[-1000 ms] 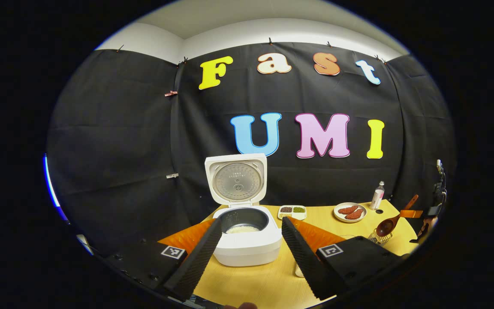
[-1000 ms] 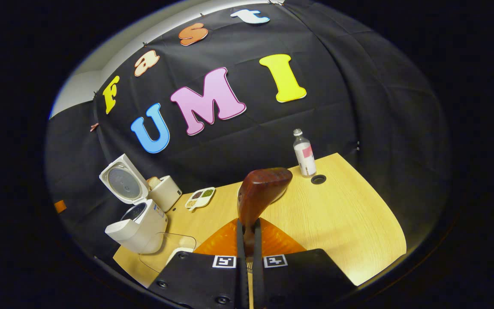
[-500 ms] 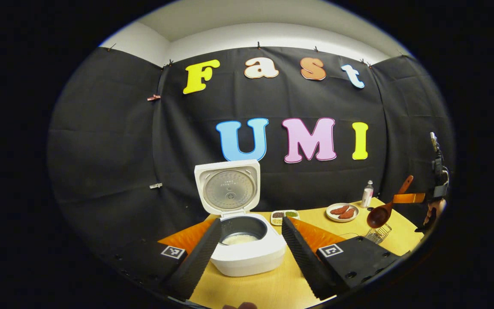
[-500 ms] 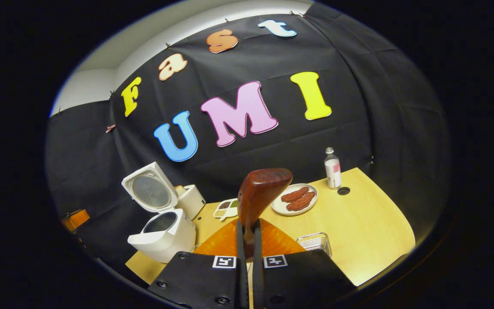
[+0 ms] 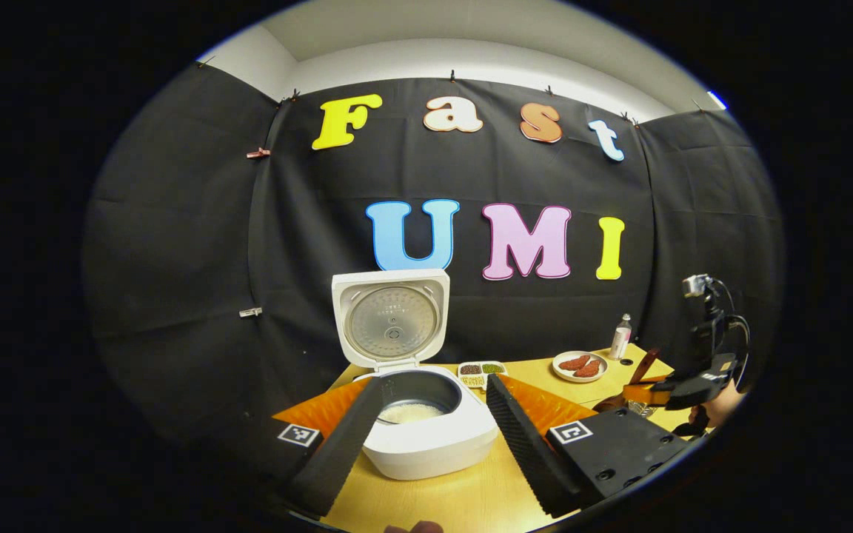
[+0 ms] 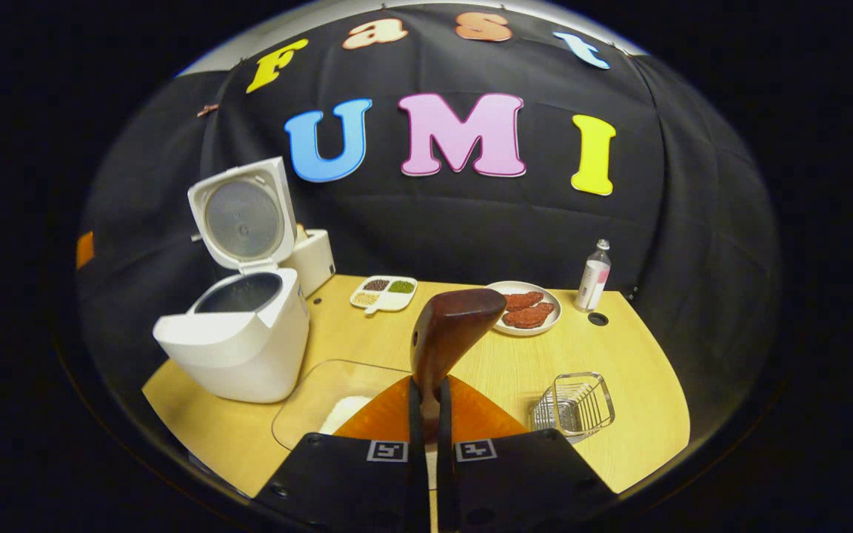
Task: Close the left gripper, press the button to open the rice cooker; take a wooden spoon from the chopstick holder with the right hand, scoop a spoonful of rice and pour it into the rice cooker, then put the wooden spoon back into the chopstick holder.
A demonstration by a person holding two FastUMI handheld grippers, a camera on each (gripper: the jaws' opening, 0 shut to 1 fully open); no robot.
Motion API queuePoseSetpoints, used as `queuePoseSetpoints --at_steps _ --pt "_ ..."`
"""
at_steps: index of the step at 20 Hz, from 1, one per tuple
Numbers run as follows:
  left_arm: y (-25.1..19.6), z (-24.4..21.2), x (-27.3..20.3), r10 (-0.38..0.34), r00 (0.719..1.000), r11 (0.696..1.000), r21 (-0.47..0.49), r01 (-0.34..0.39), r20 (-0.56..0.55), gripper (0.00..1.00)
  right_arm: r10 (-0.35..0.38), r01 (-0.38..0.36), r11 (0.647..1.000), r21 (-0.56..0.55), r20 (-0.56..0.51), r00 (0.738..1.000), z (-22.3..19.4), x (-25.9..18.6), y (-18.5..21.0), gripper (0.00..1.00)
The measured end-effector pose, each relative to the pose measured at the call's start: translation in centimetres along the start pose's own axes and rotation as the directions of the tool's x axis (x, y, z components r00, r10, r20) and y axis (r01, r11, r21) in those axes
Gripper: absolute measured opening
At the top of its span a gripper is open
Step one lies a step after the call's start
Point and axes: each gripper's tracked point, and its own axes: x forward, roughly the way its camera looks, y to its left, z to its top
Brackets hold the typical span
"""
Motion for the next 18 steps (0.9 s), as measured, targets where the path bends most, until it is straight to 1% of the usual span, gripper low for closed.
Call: queuePoseSetpoints --at_steps 2,4,6,7,9,12,15,18 --pt "0.6 -0.4 0.2 -0.001 1.0 1.0 -0.002 0.001 -0.005 0.97 -0.052 0.048 0.995 -0.088 -0.036 0.998 -1.2 1.1 0.3 0.08" --pt "0.9 -0.7 0.5 -0.005 1.0 1.0 -0.018 0.005 -0.011 0.97 -0.074 0.064 0.989 -0.132 -0.071 0.995 -2.6 2.1 1.2 0.08" --pt "1.4 -1.0 0.8 -0.003 1.0 1.0 -0.024 0.003 -0.016 0.97 -0.079 0.063 0.988 -0.139 -0.114 0.99 -4.0 2.8 1.8 0.09" --pt "1.6 -1.3 1.0 -0.001 1.0 1.0 -0.025 0.001 -0.019 0.97 -0.081 0.066 0.99 -0.128 -0.113 0.99 -4.1 2.8 2.0 0.09" --pt "1.8 -1.4 1.1 -0.003 1.0 1.0 -0.029 0.002 -0.021 0.97 -0.057 0.048 0.996 -0.071 -0.128 0.99 -4.2 2.7 3.0 0.09" --pt "2.2 -1.5 1.4 -0.005 1.0 0.999 -0.033 0.004 -0.022 0.97 -0.019 0.029 0.997 0.067 -0.147 0.989 -4.6 2.8 4.4 0.08" --pt "2.6 -1.8 1.7 -0.006 1.0 1.0 -0.031 0.005 -0.026 0.97 0.032 0.0 0.981 0.194 -0.16 0.987 -4.8 3.0 6.4 0.08" --pt "3.0 -1.9 1.7 0.002 1.0 0.999 -0.037 -0.003 -0.029 0.97 0.078 -0.024 0.956 0.291 -0.175 0.982 -4.9 3.0 7.5 0.09"
